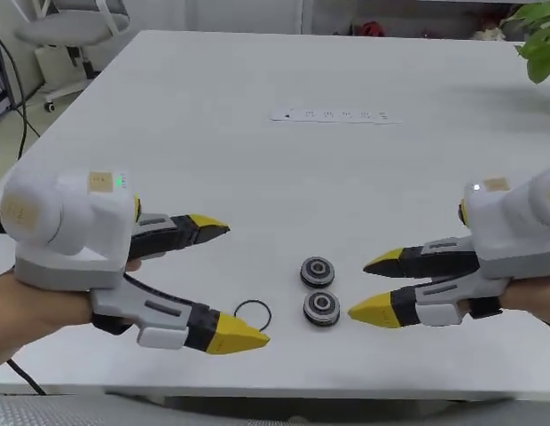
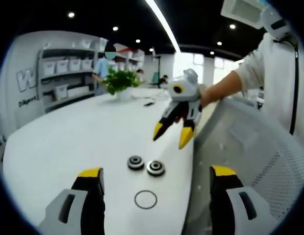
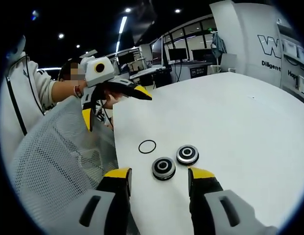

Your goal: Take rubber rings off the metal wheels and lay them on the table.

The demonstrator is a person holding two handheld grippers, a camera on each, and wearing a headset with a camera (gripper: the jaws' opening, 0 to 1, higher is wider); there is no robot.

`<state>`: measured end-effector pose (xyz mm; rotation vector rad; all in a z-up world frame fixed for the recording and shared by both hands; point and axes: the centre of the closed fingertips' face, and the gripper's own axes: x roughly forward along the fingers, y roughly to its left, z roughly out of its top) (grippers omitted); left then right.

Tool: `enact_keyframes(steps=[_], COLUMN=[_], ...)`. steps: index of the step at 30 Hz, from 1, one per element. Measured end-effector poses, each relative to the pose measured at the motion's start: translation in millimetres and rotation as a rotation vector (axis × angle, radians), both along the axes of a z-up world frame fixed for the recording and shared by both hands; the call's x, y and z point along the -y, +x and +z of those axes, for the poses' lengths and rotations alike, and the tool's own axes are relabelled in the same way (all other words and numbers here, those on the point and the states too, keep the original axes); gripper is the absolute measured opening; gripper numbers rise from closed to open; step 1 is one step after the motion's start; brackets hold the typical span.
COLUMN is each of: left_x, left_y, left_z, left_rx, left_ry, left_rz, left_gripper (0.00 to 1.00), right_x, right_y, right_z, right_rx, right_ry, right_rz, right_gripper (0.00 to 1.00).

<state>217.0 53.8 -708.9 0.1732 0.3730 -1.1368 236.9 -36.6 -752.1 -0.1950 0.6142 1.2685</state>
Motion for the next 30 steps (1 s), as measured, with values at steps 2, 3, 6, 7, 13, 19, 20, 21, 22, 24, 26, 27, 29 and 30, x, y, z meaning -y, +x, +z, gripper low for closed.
enact_keyframes(steps=[2, 3, 6, 7, 13, 19, 20, 21, 22, 24, 26, 27, 29, 30], left_x=[4.0, 6.4, 11.5, 14.4, 25.4, 39.3, 42.1, 43.6, 45.4, 48.3, 49.1, 49.1, 48.9, 49.2], left_y=[1.7, 2.4, 5.7, 7.5, 15.0, 18.7, 19.0, 19.6, 20.6, 24.0, 26.7, 28.0, 29.8, 30.3], left_z=[5.2, 8.0, 12.3, 15.0, 20.9, 12.9, 8.2, 5.8, 4.0, 0.4, -3.9, -8.5, -13.5, -14.4], left_rx=[0.039, 0.054, 0.06, 0.071, 0.091, 0.071, 0.071, 0.076, 0.082, 0.078, 0.068, 0.057, 0.038, 0.032], left_ry=[0.003, 0.002, 0.0, -0.003, -0.01, -0.007, 0.011, 0.022, 0.027, 0.022, 0.014, 0.019, 0.021, 0.015], left_rz=[-0.019, -0.029, -0.038, -0.044, -0.061, -0.102, -0.116, -0.124, -0.128, -0.124, -0.116, -0.115, -0.109, -0.107], left_gripper=[0.86, 0.84, 0.83, 0.83, 0.79, 0.72, 0.71, 0.69, 0.68, 0.65, 0.59, 0.57, 0.55, 0.55], right_x=[0.6, 0.7, -0.3, -0.8, -0.7, -3.4, -4.3, -4.8, -5.3, -6.3, -7.1, -7.5, -8.6, -8.9], right_y=[1.0, 1.1, 0.8, 0.6, 0.1, 3.9, 4.5, 5.0, 5.3, 6.5, 8.0, 7.9, 7.2, 6.9], right_z=[-0.4, -0.7, -0.3, -0.2, -3.0, -5.7, -7.1, -7.9, -8.6, -10.6, -14.3, -15.6, -18.1, -19.2], right_rx=[-0.002, -0.001, 0.001, 0.001, 0.005, 0.006, 0.007, 0.008, 0.009, 0.006, 0.004, 0.003, -0.001, -0.003], right_ry=[0.0, -0.001, 0.002, 0.003, -0.012, -0.016, -0.019, -0.022, -0.023, -0.023, -0.028, -0.032, -0.037, -0.038], right_rz=[-0.006, -0.006, -0.005, -0.005, 0.013, 0.025, 0.029, 0.031, 0.034, 0.039, 0.045, 0.048, 0.054, 0.056], right_gripper=[0.43, 0.42, 0.42, 0.42, 0.41, 0.4, 0.4, 0.4, 0.4, 0.4, 0.39, 0.39, 0.39, 0.39])
